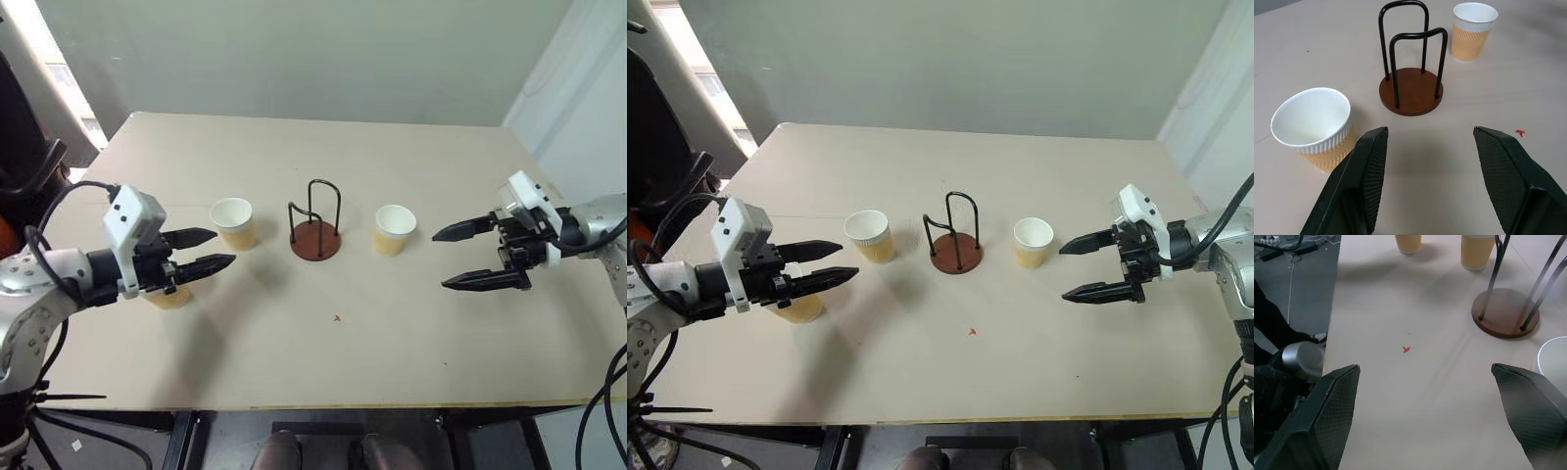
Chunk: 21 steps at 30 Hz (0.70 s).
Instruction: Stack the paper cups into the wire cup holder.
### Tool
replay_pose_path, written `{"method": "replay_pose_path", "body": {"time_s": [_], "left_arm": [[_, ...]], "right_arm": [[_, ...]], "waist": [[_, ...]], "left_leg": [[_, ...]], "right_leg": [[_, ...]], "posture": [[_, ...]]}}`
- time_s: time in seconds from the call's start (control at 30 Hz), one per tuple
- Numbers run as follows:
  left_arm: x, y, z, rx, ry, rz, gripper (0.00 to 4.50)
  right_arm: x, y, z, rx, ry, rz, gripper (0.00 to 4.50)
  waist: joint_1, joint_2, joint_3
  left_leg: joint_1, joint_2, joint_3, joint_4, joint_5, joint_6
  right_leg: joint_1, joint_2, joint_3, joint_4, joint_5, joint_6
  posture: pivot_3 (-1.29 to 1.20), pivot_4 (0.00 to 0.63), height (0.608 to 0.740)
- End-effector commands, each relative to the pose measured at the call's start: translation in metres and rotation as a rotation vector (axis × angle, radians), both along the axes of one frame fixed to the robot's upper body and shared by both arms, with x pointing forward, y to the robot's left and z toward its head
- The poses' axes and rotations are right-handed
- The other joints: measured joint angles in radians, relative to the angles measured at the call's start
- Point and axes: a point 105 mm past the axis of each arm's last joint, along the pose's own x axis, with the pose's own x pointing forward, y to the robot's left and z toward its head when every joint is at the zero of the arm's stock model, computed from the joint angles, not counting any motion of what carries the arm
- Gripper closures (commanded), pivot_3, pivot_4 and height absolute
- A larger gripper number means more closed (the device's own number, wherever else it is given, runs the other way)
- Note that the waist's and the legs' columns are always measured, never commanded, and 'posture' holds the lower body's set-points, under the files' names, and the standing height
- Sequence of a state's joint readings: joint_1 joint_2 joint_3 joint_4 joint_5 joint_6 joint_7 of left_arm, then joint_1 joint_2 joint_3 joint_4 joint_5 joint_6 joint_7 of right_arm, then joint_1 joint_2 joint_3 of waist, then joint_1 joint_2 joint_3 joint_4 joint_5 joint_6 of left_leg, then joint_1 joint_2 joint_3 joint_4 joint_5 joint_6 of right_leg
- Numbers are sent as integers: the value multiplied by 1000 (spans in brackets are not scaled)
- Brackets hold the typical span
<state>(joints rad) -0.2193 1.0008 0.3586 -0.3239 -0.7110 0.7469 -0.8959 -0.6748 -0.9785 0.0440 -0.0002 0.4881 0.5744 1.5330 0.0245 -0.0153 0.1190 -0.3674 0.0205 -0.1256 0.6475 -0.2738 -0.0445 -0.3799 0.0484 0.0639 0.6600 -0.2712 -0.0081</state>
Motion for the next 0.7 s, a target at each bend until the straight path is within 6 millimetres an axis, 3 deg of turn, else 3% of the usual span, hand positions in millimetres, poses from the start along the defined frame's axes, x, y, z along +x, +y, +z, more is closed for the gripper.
{"method": "replay_pose_path", "body": {"time_s": [0.03, 0.23, 0.43, 0.6, 0.7], "left_arm": [[-3, -7, 11, 5, -50, -28, 1509], [25, -9, 21, -2, -160, 82, 1509], [74, -48, -10, 43, -208, 226, 1509], [93, -52, -15, 38, -244, 284, 1509], [105, -53, -14, 29, -269, 318, 1509]], "right_arm": [[-4, 0, 11, 16, -33, 16, 0], [-4, 0, 12, 13, -35, 10, 0], [0, 4, 16, 36, -70, -15, 0], [24, 13, 41, 162, -212, -163, 0], [24, 19, 46, 195, -230, -170, 0]], "waist": [[0, 0, 0], [5, 0, 0], [10, 0, 0], [-9, -1, 1], [-6, -1, 1]], "left_leg": [[0, 0, 0, 0, 0, 0], [0, 0, 0, 1, 0, 0], [0, -1, 0, 4, 1, 2], [0, 0, 2, 4, 1, 2], [0, 0, 1, 3, 1, 1]], "right_leg": [[0, 0, 0, 0, 0, 0], [1, 0, 0, 0, 0, 0], [3, -1, 0, 0, 1, 2], [1, 0, 1, 0, 2, 3], [1, 0, 1, 0, 2, 3]], "posture": [[0, 150, 740], [0, 150, 740], [0, 150, 740], [0, 150, 740], [0, 150, 740]]}}
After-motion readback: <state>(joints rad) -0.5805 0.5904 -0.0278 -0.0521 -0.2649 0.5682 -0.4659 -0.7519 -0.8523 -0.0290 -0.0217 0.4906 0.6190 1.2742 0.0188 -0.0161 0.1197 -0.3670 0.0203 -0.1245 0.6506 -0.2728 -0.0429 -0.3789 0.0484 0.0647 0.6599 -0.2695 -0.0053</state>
